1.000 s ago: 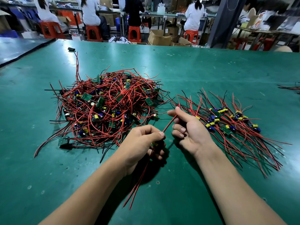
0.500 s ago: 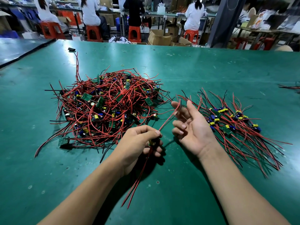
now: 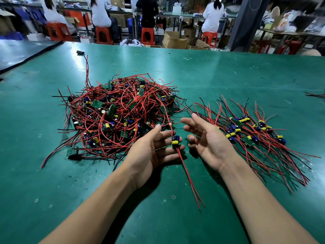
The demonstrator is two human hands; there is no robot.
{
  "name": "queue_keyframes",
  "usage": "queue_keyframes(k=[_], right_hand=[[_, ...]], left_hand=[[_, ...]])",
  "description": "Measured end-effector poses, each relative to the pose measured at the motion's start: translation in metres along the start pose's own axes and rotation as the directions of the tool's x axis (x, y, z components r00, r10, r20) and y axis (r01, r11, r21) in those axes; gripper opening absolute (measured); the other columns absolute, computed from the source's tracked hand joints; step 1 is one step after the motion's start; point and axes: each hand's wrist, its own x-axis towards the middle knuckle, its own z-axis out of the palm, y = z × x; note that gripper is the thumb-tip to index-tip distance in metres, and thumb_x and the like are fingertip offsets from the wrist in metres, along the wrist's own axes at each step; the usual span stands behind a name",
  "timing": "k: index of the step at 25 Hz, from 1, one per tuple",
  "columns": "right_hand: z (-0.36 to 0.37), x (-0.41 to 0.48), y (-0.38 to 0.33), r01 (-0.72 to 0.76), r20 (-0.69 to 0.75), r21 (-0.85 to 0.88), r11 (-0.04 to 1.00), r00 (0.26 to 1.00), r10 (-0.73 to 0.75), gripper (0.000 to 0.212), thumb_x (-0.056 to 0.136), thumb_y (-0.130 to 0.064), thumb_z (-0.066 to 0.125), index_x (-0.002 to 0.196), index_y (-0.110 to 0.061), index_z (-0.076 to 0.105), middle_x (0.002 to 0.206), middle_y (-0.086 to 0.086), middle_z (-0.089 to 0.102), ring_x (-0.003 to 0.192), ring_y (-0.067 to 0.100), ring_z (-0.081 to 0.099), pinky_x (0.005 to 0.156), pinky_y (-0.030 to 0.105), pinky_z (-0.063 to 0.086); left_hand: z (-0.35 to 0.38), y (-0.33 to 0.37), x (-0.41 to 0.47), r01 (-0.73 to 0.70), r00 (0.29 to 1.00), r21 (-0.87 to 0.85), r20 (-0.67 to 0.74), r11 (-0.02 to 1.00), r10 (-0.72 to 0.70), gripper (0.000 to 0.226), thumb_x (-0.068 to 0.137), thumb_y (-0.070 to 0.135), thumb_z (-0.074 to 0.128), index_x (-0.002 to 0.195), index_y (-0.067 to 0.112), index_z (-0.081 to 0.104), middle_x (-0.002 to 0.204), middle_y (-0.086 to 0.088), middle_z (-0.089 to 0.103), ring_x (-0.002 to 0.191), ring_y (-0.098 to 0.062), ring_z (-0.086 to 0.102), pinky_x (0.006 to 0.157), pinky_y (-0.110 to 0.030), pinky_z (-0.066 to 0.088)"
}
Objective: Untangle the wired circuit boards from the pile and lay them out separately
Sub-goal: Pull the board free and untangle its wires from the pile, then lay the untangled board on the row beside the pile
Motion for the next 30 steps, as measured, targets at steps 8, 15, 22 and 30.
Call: queue_keyframes(k=[8, 15, 22, 30], right_hand=[[0.008, -0.007, 0.006, 0.321, 0.067, -0.595, 0.737, 0.933, -0.353, 0.021, 0.08, -0.016, 0.081, 0.098, -0.027, 0.076, 0.092, -0.001, 0.074, 0.079, 0.01, 0.067, 0.076, 0.029, 0.052], [-0.026, -0.004, -0.012, 0.082, -0.274, -0.859, 0.506, 0.761, -0.588, 0.039, 0.081, -0.02, 0.079, 0.119, -0.019, 0.073, 0.11, 0.005, 0.065, 0.1, 0.023, 0.062, 0.091, 0.026, 0.043], [0.002, -0.008, 0.004, 0.27, 0.068, -0.882, 0.385, 0.883, -0.465, 0.019, 0.087, -0.031, 0.074, 0.103, -0.021, 0.077, 0.092, -0.009, 0.074, 0.081, 0.005, 0.066, 0.078, 0.014, 0.045], [-0.014, -0.003, 0.004, 0.095, -0.096, -0.941, 0.325, 0.845, -0.526, 0.035, 0.088, -0.024, 0.07, 0.123, -0.02, 0.07, 0.119, 0.006, 0.069, 0.094, 0.024, 0.067, 0.094, 0.038, 0.052]], left_hand=[[0.0, -0.005, 0.005, -0.029, 1.0, 0.014, 0.005, 0.999, 0.029, 0.037, 0.09, 0.035, 0.056, 0.12, 0.015, 0.064, 0.109, -0.005, 0.075, 0.102, -0.021, 0.07, 0.095, -0.037, 0.053], [-0.001, -0.002, -0.002, -0.25, 0.928, 0.12, -0.253, 0.961, 0.273, 0.018, 0.099, 0.007, 0.053, 0.117, 0.004, 0.052, 0.104, -0.022, 0.066, 0.081, -0.034, 0.074, 0.071, -0.037, 0.063], [0.005, -0.006, -0.005, -0.343, 0.925, 0.245, -0.081, 0.907, 0.372, 0.031, 0.1, 0.009, 0.052, 0.128, 0.019, 0.062, 0.115, 0.003, 0.069, 0.09, -0.025, 0.074, 0.082, -0.04, 0.06], [0.008, -0.015, -0.011, -0.645, 0.69, 0.532, 0.097, 0.548, 0.717, 0.028, 0.096, 0.002, 0.058, 0.119, 0.013, 0.069, 0.102, 0.006, 0.075, 0.088, -0.017, 0.074, 0.081, -0.034, 0.06]])
